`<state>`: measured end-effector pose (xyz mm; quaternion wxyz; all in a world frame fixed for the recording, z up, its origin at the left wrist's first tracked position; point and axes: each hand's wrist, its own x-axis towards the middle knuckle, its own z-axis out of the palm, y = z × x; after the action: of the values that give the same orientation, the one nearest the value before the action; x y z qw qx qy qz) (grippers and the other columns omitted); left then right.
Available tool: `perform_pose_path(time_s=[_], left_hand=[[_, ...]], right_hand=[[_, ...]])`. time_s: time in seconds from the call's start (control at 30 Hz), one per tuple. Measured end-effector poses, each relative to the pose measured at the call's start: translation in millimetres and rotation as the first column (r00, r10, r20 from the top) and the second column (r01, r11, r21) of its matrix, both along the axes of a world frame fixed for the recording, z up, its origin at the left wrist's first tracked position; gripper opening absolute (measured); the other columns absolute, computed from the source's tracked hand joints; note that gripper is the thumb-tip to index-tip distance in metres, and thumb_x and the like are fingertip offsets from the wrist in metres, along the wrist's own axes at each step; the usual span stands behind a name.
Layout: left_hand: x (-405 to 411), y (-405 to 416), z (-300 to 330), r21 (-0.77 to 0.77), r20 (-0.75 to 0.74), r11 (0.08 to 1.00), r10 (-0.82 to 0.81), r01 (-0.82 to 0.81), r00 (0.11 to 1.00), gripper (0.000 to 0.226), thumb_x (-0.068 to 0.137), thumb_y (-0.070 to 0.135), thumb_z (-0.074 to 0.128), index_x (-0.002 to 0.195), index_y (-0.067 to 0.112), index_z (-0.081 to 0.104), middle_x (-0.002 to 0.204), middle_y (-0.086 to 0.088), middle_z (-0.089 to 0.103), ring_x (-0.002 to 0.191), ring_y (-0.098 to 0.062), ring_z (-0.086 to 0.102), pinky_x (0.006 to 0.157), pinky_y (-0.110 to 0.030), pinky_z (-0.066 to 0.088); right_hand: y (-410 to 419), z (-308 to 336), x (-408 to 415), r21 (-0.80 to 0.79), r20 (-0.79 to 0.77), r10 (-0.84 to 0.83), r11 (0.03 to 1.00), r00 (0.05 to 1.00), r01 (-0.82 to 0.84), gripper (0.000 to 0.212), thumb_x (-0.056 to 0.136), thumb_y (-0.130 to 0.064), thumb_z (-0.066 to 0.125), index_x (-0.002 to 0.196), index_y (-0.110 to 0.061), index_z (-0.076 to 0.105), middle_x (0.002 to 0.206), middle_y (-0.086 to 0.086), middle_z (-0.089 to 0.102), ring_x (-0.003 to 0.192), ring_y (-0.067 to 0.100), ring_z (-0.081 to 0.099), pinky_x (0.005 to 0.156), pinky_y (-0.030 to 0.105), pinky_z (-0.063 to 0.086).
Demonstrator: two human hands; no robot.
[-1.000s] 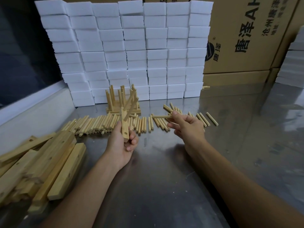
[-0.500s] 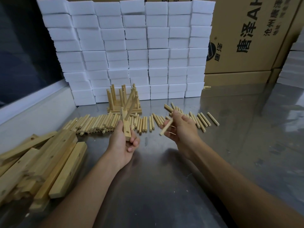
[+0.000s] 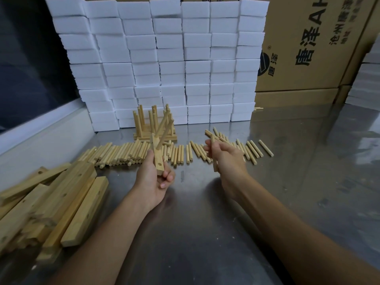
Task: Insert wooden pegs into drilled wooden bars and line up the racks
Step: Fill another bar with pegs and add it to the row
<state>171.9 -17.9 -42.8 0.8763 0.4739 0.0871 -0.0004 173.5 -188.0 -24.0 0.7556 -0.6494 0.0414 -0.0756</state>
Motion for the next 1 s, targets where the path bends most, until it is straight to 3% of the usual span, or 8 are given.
perform_pose_path(time_s=[0.1,0.27,0.43,0.57,0.77,0.83,0.93,1.0], left_hand=[[0.2,-0.7,0.3,-0.001,0.002,1.000,-0.002,0.002,1.000,0.045,0.106,0.045,0.029,0.084,0.012,0.050,0.046,-0.002,0.034,0.035,-0.012,0.035,0.028,-0.018,0.017],[3.5,-1.9,0.2,0.007,0.001,1.000,-0.007,0.007,1.000,0.046,0.106,0.046,0.029,0.080,0.012,0.047,0.045,-0.002,0.033,0.034,-0.012,0.035,0.027,-0.018,0.018],[2.7,-2.3,-1.7,0.047,0.019,0.999,0.001,-0.001,1.000,0.048,0.106,0.046,0.028,0.081,0.010,0.048,0.043,-0.002,0.032,0.032,-0.013,0.035,0.026,-0.017,0.017],[2.9,-7.0,-1.4,0.117,0.033,0.993,-0.010,0.006,0.999,0.051,0.106,0.047,0.025,0.097,0.007,0.056,0.043,-0.003,0.030,0.032,-0.013,0.034,0.028,-0.015,0.017],[2.0,-9.7,-1.4,0.130,0.039,0.991,0.013,-0.018,0.999,0.052,0.107,0.045,0.025,0.104,0.005,0.057,0.044,-0.003,0.029,0.030,-0.013,0.033,0.028,-0.014,0.016],[2.1,-9.7,-1.5,0.131,0.041,0.991,0.026,-0.032,0.999,0.052,0.107,0.045,0.024,0.108,0.004,0.056,0.044,-0.003,0.029,0.030,-0.013,0.032,0.028,-0.014,0.016],[1.9,-9.0,-1.5,0.124,0.029,0.991,0.049,-0.052,0.998,0.053,0.107,0.046,0.025,0.109,0.003,0.056,0.043,-0.003,0.030,0.029,-0.012,0.032,0.028,-0.014,0.017],[2.0,-8.2,-1.7,0.118,0.022,0.992,0.053,-0.056,0.998,0.052,0.107,0.046,0.025,0.105,0.004,0.056,0.043,-0.002,0.031,0.029,-0.012,0.032,0.028,-0.014,0.017]], right_hand=[[-0.2,-4.2,1.0,-0.181,0.095,-0.054,0.981,0.994,0.071,0.022,0.105,-0.026,0.047,0.109,-0.022,0.068,0.090,-0.014,0.063,0.081,0.000,0.057,0.065,0.013,0.044],[-2.4,-1.4,-0.9,-0.001,0.126,0.001,1.000,0.992,-0.001,0.026,0.104,-0.027,0.047,0.099,-0.006,0.062,0.074,0.003,0.067,0.057,0.003,0.061,0.050,0.013,0.045],[13.0,-2.0,-8.5,-0.073,0.137,0.239,0.970,0.961,-0.230,0.025,0.104,-0.021,0.049,0.098,-0.002,0.064,0.085,0.004,0.077,0.062,0.010,0.068,0.054,0.017,0.043],[19.3,-2.7,-14.3,-0.112,0.160,0.318,0.947,0.935,-0.303,0.019,0.104,-0.018,0.049,0.095,-0.007,0.061,0.088,0.007,0.076,0.062,0.013,0.069,0.054,0.017,0.044],[19.6,1.2,-19.1,-0.130,0.239,0.352,0.935,0.905,-0.330,0.018,0.102,-0.007,0.049,0.107,0.008,0.057,0.101,0.034,0.068,0.056,0.011,0.067,0.052,0.013,0.047],[19.4,1.5,-19.8,-0.235,0.284,0.350,0.928,0.893,-0.289,0.016,0.101,-0.005,0.050,0.107,0.009,0.057,0.099,0.032,0.069,0.061,0.015,0.068,0.056,0.018,0.052],[20.0,1.5,-20.7,-0.418,0.341,0.361,0.885,0.868,-0.204,0.015,0.100,-0.006,0.054,0.107,0.007,0.059,0.094,0.020,0.073,0.069,0.031,0.070,0.071,0.040,0.060],[19.1,2.7,-21.3,-0.492,0.368,0.380,0.854,0.849,-0.169,0.013,0.100,-0.007,0.055,0.105,0.005,0.061,0.091,0.014,0.074,0.070,0.030,0.071,0.073,0.042,0.059]])
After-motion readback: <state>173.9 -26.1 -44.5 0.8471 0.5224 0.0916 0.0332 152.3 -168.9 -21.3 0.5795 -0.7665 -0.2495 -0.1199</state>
